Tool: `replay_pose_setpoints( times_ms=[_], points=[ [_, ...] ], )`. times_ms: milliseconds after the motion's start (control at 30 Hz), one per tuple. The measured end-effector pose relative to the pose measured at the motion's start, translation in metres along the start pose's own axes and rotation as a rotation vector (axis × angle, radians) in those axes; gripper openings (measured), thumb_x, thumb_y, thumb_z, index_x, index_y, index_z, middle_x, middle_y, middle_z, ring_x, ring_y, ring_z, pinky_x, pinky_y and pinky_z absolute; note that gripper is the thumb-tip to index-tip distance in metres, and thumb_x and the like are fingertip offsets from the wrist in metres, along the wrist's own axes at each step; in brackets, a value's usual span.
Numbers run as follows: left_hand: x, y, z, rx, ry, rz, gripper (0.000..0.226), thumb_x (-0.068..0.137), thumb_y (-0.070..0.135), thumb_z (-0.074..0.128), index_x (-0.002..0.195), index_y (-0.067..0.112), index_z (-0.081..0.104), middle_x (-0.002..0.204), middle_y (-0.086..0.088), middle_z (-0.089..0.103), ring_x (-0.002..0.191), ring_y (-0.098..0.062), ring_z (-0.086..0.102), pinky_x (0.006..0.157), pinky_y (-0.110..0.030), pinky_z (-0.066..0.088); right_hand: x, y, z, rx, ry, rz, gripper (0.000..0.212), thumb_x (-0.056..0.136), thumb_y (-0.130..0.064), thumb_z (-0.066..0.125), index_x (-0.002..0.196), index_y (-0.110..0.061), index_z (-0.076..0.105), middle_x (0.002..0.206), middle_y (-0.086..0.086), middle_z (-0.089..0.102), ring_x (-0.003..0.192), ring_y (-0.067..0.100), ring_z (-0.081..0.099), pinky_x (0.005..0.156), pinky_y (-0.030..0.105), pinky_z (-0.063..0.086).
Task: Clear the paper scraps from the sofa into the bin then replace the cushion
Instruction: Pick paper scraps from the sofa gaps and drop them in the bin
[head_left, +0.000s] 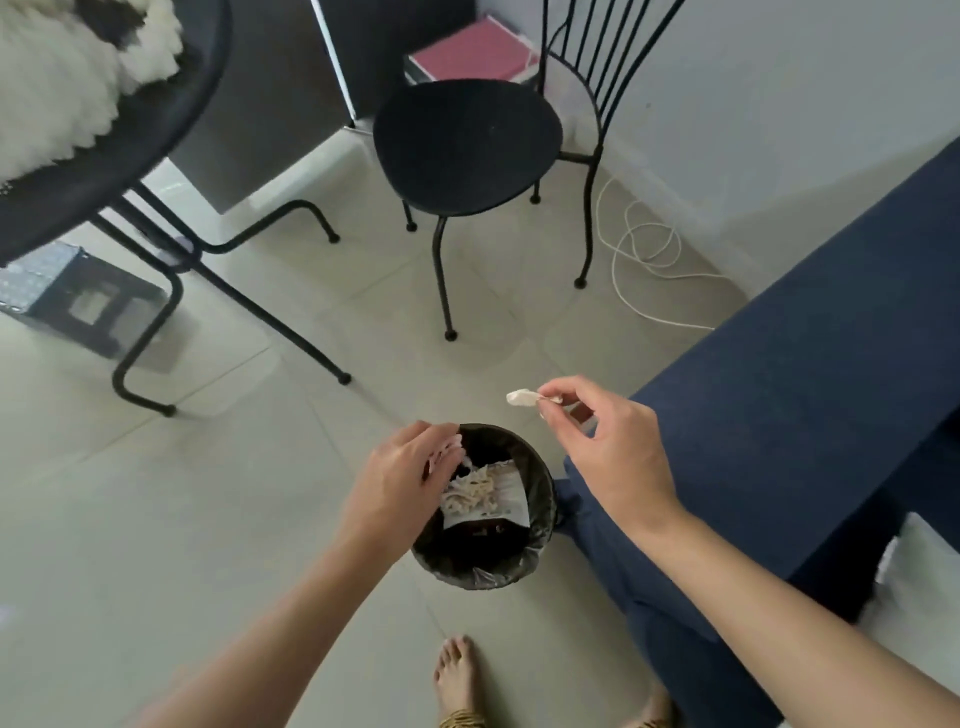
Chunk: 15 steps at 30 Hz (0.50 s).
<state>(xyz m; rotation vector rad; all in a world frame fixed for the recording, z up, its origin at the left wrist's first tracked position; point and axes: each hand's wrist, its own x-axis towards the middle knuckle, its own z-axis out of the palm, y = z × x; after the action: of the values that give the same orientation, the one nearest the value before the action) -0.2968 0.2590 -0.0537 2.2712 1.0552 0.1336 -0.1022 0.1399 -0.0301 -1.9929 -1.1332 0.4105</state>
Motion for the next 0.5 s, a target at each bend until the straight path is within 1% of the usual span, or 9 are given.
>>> replay_pose_setpoints(
  times_ms=[33, 100, 167, 267, 333, 433, 500],
  points=[
    [-0.005, -0.009, 0.003, 0.009, -0.078, -0.038, 0.044, 0.097, 0.045, 0.059, 0.135, 0.022, 0.062, 0.121, 0.006, 0.067, 0.108, -0.018, 0.064, 0.092, -0.031, 0.050, -0.001, -0.003, 0.006, -0.001, -0.015, -0.002, 0.010, 0.096, -0.029, 0.069, 0.102, -0.023, 0.074, 0.072, -0.029, 0.059, 0.067, -0.006, 0.061, 0.058, 0.005, 0.040],
    [-0.013, -0.025, 0.007, 0.046, -0.258, -0.094, 0.078, 0.085, 0.068, 0.053, 0.151, 0.027, 0.043, 0.141, 0.004, 0.059, 0.128, -0.020, 0.053, 0.107, -0.039, 0.043, -0.003, -0.008, 0.015, 0.008, -0.046, -0.006, 0.010, 0.096, -0.029, 0.069, 0.102, -0.023, 0.074, 0.076, -0.030, 0.060, 0.072, -0.008, 0.062, 0.061, 0.004, 0.041],
    [-0.019, -0.037, 0.008, 0.043, -0.351, -0.105, 0.098, 0.075, 0.077, 0.051, 0.157, 0.029, 0.028, 0.153, 0.005, 0.047, 0.141, -0.019, 0.040, 0.114, -0.044, 0.035, -0.004, -0.012, 0.022, 0.014, -0.069, -0.006, 0.010, 0.096, -0.030, 0.068, 0.102, -0.023, 0.074, 0.080, -0.025, 0.065, 0.076, -0.005, 0.065, 0.064, 0.004, 0.043],
    [-0.023, -0.051, -0.001, 0.026, -0.325, -0.115, 0.111, 0.075, 0.075, 0.063, 0.161, 0.027, 0.011, 0.165, 0.006, 0.023, 0.153, -0.017, 0.014, 0.123, -0.043, 0.017, -0.005, -0.018, 0.031, 0.014, -0.096, -0.002, 0.011, 0.097, -0.031, 0.067, 0.103, -0.023, 0.073, 0.088, -0.017, 0.071, 0.077, -0.004, 0.066, 0.065, 0.005, 0.046],
    [-0.024, -0.059, -0.010, 0.038, -0.292, -0.120, 0.117, 0.074, 0.078, 0.062, 0.161, 0.029, 0.002, 0.168, 0.008, 0.009, 0.154, -0.014, 0.002, 0.124, -0.039, 0.010, -0.006, -0.020, 0.036, 0.003, -0.100, -0.002, 0.010, 0.097, -0.030, 0.068, 0.103, -0.024, 0.073, 0.091, -0.015, 0.072, 0.078, -0.003, 0.066, 0.066, 0.007, 0.049],
    [-0.026, -0.067, -0.023, 0.025, -0.268, -0.119, 0.121, 0.073, 0.080, 0.061, 0.161, 0.031, -0.007, 0.168, 0.011, -0.004, 0.153, -0.010, -0.007, 0.122, -0.034, 0.003, -0.011, -0.020, 0.041, -0.003, -0.118, 0.006, 0.010, 0.097, -0.031, 0.069, 0.103, -0.024, 0.073, 0.093, -0.016, 0.073, 0.080, 0.000, 0.068, 0.068, 0.014, 0.054],
    [-0.026, -0.070, -0.029, 0.036, -0.245, -0.106, 0.122, 0.074, 0.081, 0.061, 0.160, 0.031, -0.009, 0.168, 0.011, -0.007, 0.153, -0.010, -0.008, 0.121, -0.033, 0.003, -0.017, -0.018, 0.044, -0.010, -0.149, 0.019, 0.012, 0.096, -0.032, 0.069, 0.105, -0.024, 0.074, 0.095, -0.016, 0.074, 0.082, 0.000, 0.069, 0.068, 0.015, 0.054]
  ],
)
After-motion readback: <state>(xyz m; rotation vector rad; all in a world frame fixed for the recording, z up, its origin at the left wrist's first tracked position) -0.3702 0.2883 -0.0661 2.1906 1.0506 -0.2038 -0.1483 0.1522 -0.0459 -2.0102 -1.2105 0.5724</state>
